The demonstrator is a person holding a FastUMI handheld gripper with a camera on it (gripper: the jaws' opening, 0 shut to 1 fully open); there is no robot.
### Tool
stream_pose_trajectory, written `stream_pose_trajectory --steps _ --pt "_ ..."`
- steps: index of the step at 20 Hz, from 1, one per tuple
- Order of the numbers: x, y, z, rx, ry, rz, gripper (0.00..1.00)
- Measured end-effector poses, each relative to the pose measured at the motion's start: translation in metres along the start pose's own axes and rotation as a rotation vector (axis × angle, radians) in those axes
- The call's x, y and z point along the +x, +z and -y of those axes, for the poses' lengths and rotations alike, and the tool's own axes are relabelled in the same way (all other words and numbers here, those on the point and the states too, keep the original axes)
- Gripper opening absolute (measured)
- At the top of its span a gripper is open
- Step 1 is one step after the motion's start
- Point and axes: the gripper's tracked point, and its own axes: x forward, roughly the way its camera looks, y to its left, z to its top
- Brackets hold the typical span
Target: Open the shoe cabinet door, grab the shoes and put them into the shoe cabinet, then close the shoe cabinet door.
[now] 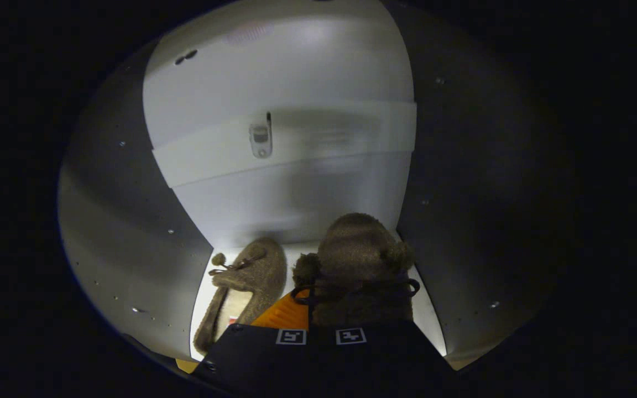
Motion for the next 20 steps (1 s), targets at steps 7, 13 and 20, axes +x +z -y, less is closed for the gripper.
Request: stream_pose_trajectory --steps 7,13,20 --pt "0.052 -0.024 -0.003 -0.025 -0.009 -0.087 0.05" --pt "0.051 -0.028 -0.002 -0.038 -0.018 -0.102 0.13" --pt "-0.005 -0.032 -0.008 -0.021 -0.004 -0.042 0.59"
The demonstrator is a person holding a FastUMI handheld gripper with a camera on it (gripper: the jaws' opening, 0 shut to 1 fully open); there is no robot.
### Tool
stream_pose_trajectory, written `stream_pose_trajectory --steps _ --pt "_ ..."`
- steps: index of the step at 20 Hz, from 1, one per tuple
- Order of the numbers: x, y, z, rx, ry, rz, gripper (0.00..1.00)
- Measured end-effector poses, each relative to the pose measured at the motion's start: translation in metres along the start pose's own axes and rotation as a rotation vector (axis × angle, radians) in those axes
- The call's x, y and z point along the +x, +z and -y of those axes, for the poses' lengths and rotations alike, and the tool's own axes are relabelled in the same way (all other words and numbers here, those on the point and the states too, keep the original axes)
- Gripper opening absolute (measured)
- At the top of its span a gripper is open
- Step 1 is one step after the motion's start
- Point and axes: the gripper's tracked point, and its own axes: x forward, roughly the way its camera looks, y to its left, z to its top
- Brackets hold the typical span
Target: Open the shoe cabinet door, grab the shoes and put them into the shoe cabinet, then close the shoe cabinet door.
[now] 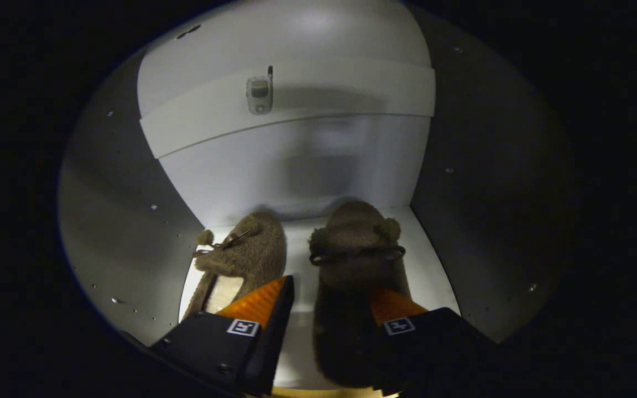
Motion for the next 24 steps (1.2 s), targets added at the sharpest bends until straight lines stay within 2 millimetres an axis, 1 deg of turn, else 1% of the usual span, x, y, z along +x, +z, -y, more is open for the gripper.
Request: stream_pose_trajectory --steps 2,3,4,6,7,8,13,18,21,23,24 --pt "-0.028 0.006 -0.002 -0.001 0.012 0.056 0.72" --pt "-0.044 0.013 -0.004 0.003 0.02 0.094 0.71" --pt "-0.06 0.017 -0.005 0.004 0.023 0.131 0.78" --pt "-0.096 0.021 -0.007 -0.002 0.021 0.187 0.98" --pt "-0.111 0.022 -0.011 -0.005 0.029 0.214 1.0" --pt "-0.131 0.021 -0.015 -0.011 0.036 0.237 0.99" --pt "-0.212 0.002 -0.033 -0.02 0.087 0.324 0.99" --pt "-0.306 -0.022 -0.049 -0.048 0.159 0.453 0.99" --pt "-0.359 -0.041 -0.049 -0.061 0.184 0.53 0.99" --pt "-0.389 -0.057 -0.049 -0.068 0.193 0.566 0.99" --pt "-0.402 -0.066 -0.045 -0.071 0.188 0.573 0.99"
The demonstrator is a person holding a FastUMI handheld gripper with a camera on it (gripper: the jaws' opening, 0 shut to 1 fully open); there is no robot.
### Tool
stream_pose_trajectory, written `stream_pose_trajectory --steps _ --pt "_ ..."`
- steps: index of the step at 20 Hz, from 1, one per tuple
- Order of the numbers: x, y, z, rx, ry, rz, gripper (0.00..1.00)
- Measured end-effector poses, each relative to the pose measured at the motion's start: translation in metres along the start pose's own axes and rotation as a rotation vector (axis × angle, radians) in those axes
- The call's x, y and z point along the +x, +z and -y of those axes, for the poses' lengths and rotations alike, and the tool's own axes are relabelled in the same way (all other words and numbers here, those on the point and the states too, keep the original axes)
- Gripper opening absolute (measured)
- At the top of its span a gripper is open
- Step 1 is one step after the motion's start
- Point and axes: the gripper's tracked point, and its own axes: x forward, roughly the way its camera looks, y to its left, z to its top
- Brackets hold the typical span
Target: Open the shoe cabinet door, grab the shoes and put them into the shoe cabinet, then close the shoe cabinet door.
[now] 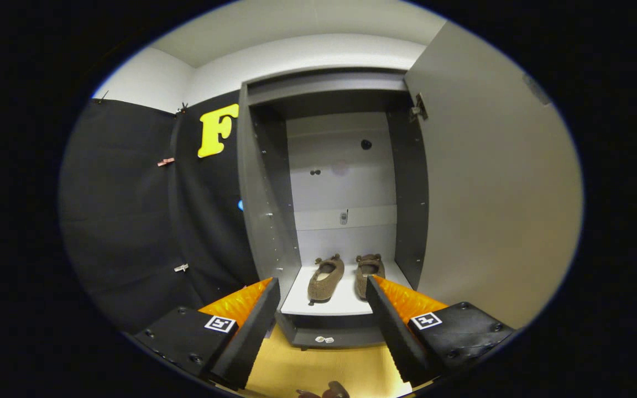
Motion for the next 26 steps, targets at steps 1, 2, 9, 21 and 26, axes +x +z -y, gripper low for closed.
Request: stream_pose_trajectory --steps 1,2,9,21,26 --pt "-0.016 0.0 0.0 -0.001 0.001 -0.002 0.99" --pt "-0.036 0.001 -0.002 0.004 0.012 -0.006 0.99" --pt "-0.155 0.0 0.032 -0.028 0.074 -0.015 0.99" --pt "-0.213 0.013 0.188 -0.028 0.001 0.023 0.99" --pt "-0.2 0.016 0.237 -0.013 -0.042 0.022 0.99"
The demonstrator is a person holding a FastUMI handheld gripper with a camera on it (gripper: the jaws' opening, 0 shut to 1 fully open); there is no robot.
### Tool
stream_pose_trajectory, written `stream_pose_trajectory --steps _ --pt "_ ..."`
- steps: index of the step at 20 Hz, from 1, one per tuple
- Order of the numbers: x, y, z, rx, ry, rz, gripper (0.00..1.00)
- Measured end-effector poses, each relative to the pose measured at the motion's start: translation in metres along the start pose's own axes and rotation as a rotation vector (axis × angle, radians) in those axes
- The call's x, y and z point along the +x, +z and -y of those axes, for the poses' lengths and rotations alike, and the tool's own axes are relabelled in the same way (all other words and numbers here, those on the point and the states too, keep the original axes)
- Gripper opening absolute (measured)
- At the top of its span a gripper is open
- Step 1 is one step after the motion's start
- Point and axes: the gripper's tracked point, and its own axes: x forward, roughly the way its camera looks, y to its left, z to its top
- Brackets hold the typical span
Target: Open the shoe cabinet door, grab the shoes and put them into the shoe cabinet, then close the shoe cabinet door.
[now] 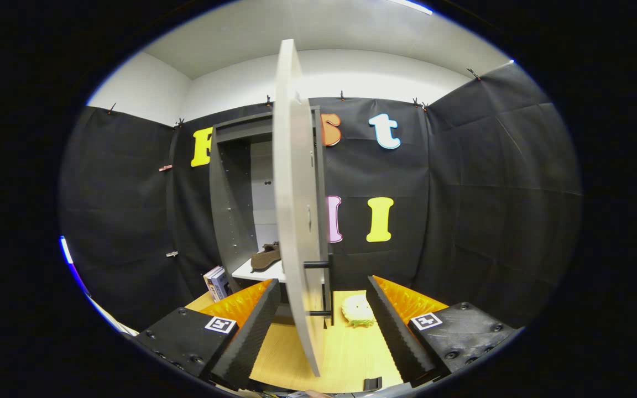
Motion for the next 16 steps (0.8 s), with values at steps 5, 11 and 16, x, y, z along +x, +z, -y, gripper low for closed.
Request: stream_pose_trajectory --steps 5,11,16 --pt "0.03 -0.016 0.017 0.014 0.015 -0.054 0.99" --pt "0.043 -0.028 0.003 -0.006 0.024 -0.072 0.97" --pt "0.051 -0.03 -0.038 -0.004 0.063 -0.064 0.96"
